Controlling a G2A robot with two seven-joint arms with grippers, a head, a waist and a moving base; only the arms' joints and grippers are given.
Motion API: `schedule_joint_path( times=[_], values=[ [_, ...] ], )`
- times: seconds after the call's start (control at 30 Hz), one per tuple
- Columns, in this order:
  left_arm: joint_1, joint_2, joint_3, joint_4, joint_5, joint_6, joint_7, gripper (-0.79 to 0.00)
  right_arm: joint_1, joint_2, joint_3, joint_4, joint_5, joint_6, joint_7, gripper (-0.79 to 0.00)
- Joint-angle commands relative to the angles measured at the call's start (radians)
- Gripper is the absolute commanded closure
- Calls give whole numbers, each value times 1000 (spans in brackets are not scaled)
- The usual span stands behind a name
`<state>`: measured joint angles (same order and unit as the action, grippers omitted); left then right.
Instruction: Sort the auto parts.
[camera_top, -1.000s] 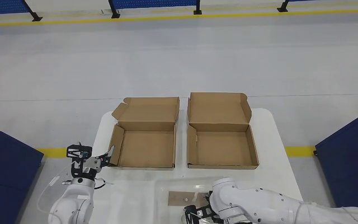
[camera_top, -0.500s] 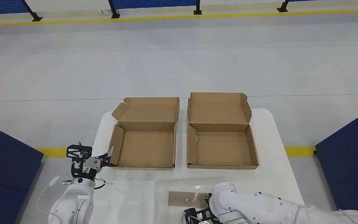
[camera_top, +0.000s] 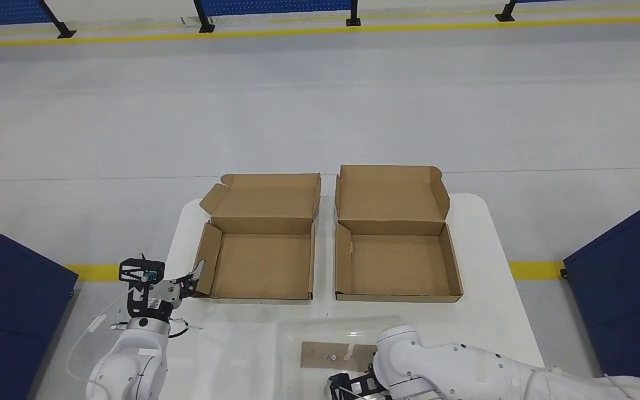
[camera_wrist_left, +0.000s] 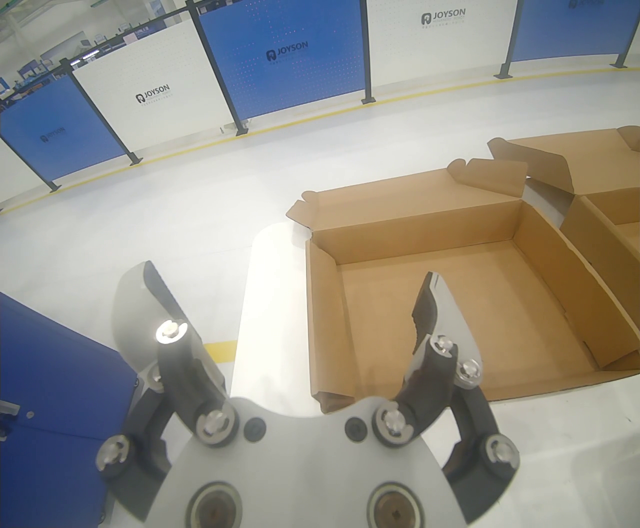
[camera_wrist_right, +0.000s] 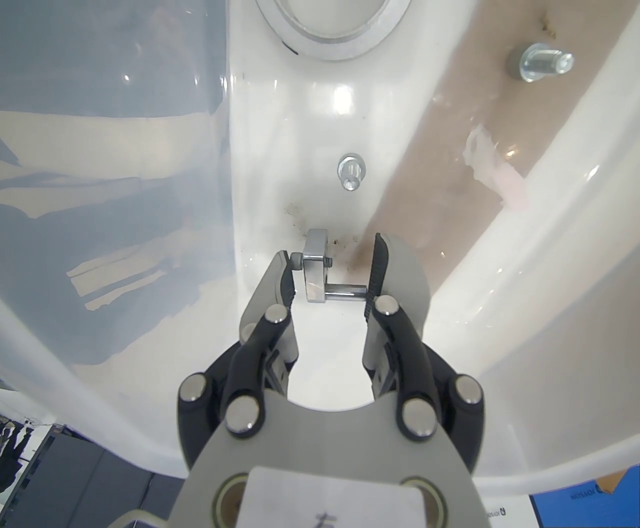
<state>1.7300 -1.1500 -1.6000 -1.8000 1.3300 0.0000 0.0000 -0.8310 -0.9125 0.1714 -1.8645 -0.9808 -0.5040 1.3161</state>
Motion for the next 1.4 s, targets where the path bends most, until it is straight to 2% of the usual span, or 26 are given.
schedule_joint_path(
  times=[0.0, 0.2, 0.53, 0.7, 0.83, 0.87, 0.9, 1.37],
  values=[
    [0, 0, 0, 0, 0, 0, 0, -785, 1, -1, -1, 2, -1, -1, -1, -289],
    [0, 0, 0, 0, 0, 0, 0, -785, 1, -5, -1, 14, 3, -6, -6, -283],
    [0, 0, 0, 0, 0, 0, 0, -785, 0, -13, -1, 19, -11, 2, 2, -320],
    [0, 0, 0, 0, 0, 0, 0, -785, -5, -19, -1, 24, -22, 3, 3, -305],
    [0, 0, 0, 0, 0, 0, 0, -785, -7, -25, -1, 31, -26, 6, 6, -231],
    [0, 0, 0, 0, 0, 0, 0, -785, -8, -26, -1, 34, -26, 7, 7, -135],
    [0, 0, 0, 0, 0, 0, 0, -785, -8, -27, -1, 35, -26, 9, 9, 0],
    [0, 0, 0, 0, 0, 0, 0, -785, -2, -26, 10, 22, -9, 5, 4, 0]
  ],
)
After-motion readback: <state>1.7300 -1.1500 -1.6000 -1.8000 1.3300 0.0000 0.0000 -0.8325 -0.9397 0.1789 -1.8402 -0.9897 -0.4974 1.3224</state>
